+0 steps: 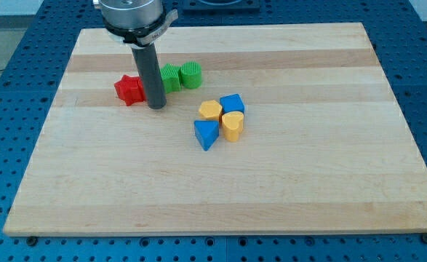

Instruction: Push the red star to the left side of the red circle

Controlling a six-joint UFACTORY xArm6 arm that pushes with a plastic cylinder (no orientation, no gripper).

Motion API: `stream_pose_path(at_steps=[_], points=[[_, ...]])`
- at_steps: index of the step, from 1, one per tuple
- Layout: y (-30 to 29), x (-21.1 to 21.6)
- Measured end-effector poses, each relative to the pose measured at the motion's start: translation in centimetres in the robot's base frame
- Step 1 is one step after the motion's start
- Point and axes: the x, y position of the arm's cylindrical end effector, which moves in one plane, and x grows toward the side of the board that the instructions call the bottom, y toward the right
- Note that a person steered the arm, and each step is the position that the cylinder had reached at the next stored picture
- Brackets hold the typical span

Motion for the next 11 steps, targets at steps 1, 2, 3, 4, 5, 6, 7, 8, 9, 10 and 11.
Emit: stream_pose_path(at_steps=[1, 2, 3, 4, 5, 6, 7, 8, 9, 10, 11], points=[[-0.2, -0.9], [-0.3, -1.1], [-0.3, 0.4], [-1.5, 2.1], [-3.8, 0.4], [-5.3, -0.6], [-5.4, -1.6], [-5.4, -1.7], [-6.5, -0.6], [-9.2, 0.5], [-10.3, -0.6]])
